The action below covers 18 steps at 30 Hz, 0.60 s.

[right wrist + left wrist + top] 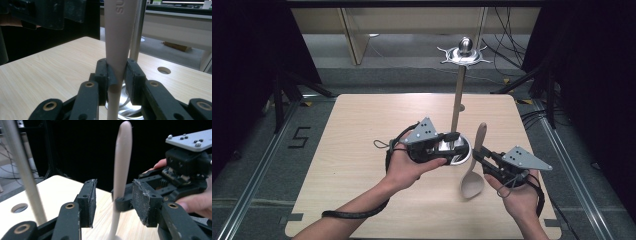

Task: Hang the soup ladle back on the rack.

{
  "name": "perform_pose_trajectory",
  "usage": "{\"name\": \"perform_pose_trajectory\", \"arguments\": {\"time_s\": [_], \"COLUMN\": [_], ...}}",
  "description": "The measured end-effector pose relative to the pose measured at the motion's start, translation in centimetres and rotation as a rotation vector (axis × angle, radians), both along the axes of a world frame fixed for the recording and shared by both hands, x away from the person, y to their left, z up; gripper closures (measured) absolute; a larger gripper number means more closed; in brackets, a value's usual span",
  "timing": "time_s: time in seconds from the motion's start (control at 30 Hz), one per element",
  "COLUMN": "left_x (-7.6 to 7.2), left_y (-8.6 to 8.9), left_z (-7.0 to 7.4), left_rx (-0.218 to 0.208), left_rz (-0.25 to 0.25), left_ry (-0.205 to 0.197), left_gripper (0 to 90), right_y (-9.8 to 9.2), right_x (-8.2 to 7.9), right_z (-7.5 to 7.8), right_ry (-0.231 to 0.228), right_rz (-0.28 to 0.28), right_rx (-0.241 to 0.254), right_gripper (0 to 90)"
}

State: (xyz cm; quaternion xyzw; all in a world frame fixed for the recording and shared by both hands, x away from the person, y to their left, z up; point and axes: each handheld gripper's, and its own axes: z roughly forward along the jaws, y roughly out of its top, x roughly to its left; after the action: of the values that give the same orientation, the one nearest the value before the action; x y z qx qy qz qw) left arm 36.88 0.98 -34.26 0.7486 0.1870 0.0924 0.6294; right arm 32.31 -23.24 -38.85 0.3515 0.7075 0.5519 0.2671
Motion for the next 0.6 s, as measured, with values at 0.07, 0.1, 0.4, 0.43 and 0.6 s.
{"name": "perform_pose_trajectory", "arguments": {"time_s": [0.07, 0.1, 0.4, 0.43, 0.6], "left_x": [0.0, 0.0, 0.2, 0.3, 0.7], "left_y": [-0.5, -0.8, -2.4, -2.5, -2.9], "left_z": [0.1, 0.1, 0.3, 0.3, 0.1], "left_rx": [0.0, -0.003, -0.008, -0.004, -0.005], "left_rz": [-0.01, -0.012, -0.023, -0.028, -0.026], "left_ry": [-0.002, -0.001, 0.01, 0.008, 0.026], "left_gripper": [53.9, 54.1, 56.6, 57.2, 61.0], "right_y": [0.1, 0.1, 0.8, 0.7, 0.9], "right_x": [0.0, 0.0, -0.2, -0.2, -0.2], "right_z": [0.0, 0.1, 0.0, 0.0, 0.0], "right_ry": [-0.004, 0.0, 0.006, 0.001, -0.015], "right_rz": [0.005, 0.001, -0.012, 0.001, -0.003], "right_rx": [0.009, -0.006, -0.019, -0.032, -0.055], "right_gripper": [74.3, 74.3, 74.3, 74.3, 74.3]}}
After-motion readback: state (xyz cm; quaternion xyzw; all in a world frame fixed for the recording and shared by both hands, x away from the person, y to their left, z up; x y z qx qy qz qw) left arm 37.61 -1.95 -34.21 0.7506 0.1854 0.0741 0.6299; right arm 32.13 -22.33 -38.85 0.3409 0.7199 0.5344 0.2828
